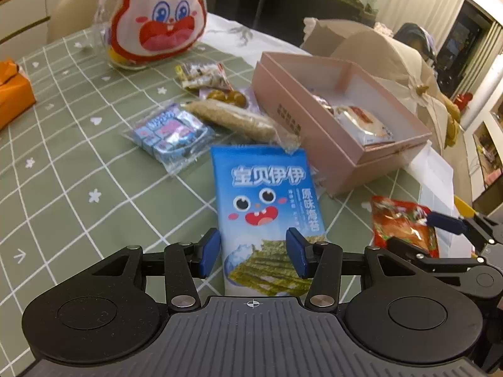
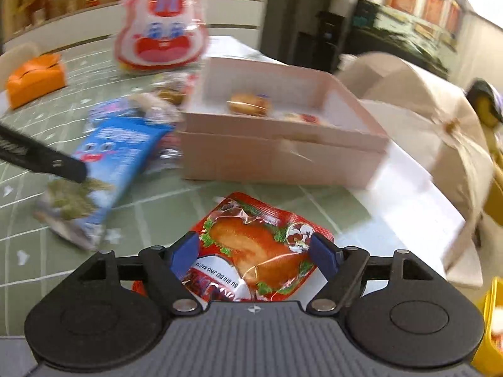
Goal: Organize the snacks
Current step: 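Grasp the blue seaweed packet with the left tool while the right tool grasps the red chicken packet, then lift the seaweed packet with the left tool while the right tool lifts the chicken packet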
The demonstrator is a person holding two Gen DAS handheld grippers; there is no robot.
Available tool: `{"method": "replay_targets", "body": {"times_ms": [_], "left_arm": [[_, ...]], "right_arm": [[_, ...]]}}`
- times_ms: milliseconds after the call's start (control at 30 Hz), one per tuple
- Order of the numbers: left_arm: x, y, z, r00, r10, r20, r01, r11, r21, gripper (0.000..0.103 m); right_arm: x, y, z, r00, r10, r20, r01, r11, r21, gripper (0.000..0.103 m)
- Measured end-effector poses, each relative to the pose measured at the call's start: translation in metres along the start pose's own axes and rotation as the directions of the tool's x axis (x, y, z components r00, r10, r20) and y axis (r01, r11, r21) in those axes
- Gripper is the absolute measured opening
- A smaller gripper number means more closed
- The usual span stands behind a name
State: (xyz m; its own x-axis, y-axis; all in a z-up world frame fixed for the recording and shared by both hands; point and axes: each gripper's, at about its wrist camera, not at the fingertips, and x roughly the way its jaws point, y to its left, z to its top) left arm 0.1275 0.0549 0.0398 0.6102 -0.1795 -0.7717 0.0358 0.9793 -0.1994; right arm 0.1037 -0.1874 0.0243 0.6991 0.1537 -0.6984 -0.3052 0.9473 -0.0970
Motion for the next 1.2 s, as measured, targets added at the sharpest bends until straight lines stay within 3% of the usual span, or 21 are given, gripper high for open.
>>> {"method": "replay_targets", "body": {"times_ms": [133, 233, 333, 400, 767, 867, 1000, 1100, 1200], "left_arm": [[-0.014, -0.009, 0.007, 0.997, 0.022, 0.076, -0.021, 1.000, -0.005, 0.052], [-0.003, -0.031, 0.012, 0.998, 0.022, 0.059, -0.027, 0.996, 0.082, 0.052], [0.016, -0.050, 0.005, 0.994, 0.103, 0.028, -0.107, 0.973, 0.205, 0.052], [0.019, -0.054, -0.001, 0.993, 0.112, 0.026, -0.115, 0.968, 0.223, 0.052], [-0.001, -0.062, -0.038, 0.997, 0.054, -0.051, -0.035, 0.949, 0.315, 0.053], [-0.005, -0.059, -0.041, 0.997, 0.045, -0.062, -0.024, 0.954, 0.300, 0.053], [-0.013, -0.049, -0.029, 1.000, -0.010, -0.021, 0.014, 0.982, 0.186, 0.052], [-0.015, -0.051, -0.018, 0.999, 0.030, 0.044, -0.037, 0.986, 0.164, 0.051], [0.002, -0.061, -0.011, 0.997, 0.072, 0.020, -0.075, 0.974, 0.216, 0.051]], "right_arm": [[0.001, -0.009, -0.006, 1.000, -0.016, 0.008, 0.016, 0.998, 0.061, 0.081], [0.001, -0.004, -0.012, 0.999, -0.031, 0.028, 0.029, 0.996, 0.080, 0.085], [0.003, 0.001, -0.016, 0.998, -0.043, 0.049, 0.039, 0.996, 0.080, 0.088], [0.003, 0.000, -0.016, 0.998, -0.039, 0.051, 0.035, 0.996, 0.083, 0.088], [-0.010, -0.004, -0.026, 0.999, -0.008, 0.042, 0.004, 0.995, 0.102, 0.088], [-0.013, -0.003, -0.028, 0.999, -0.005, 0.043, 0.001, 0.995, 0.103, 0.088], [-0.014, -0.001, -0.030, 0.999, -0.005, 0.042, 0.001, 0.994, 0.107, 0.088], [-0.015, 0.000, -0.031, 0.999, -0.006, 0.041, 0.001, 0.994, 0.109, 0.088], [-0.015, 0.001, -0.031, 0.999, -0.008, 0.039, 0.004, 0.994, 0.107, 0.088]]}}
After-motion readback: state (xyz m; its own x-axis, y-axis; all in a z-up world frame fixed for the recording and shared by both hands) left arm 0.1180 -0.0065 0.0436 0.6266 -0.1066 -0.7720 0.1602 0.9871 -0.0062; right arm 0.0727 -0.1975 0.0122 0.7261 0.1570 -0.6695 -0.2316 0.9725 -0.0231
